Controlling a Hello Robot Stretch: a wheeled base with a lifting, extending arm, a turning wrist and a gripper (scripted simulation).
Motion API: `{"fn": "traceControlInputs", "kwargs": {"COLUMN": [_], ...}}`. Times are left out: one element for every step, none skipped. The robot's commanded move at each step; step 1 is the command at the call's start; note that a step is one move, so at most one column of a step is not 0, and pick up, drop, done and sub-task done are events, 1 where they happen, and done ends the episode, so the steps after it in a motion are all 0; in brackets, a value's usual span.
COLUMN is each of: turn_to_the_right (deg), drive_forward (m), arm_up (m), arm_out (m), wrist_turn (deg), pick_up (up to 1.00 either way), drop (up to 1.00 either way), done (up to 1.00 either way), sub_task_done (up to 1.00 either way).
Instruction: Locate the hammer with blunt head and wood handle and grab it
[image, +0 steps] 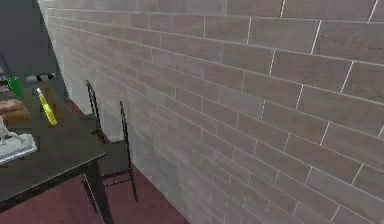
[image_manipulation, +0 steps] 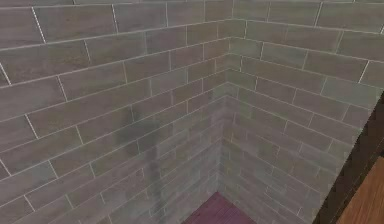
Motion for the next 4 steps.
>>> {"fn": "traceControlInputs", "kwargs": {"turn_to_the_right": [-12.0, 0.0, -45.0, -45.0], "drive_forward": [0.0, 0.55, 0.0, 0.0], "arm_up": [0.0, 0.0, 0.0, 0.0], "arm_out": [0.0, 0.0, 0.0, 0.0], "wrist_turn": [0.0, 0.0, 0.0, 0.0], "pick_up": [0.0, 0.0, 0.0, 0.0], "drop": [0.0, 0.0, 0.0, 0.0], "done": [0.0, 0.0, 0.0, 0.0], "sub_task_done": [0.0, 0.0, 0.0, 0.0]}}
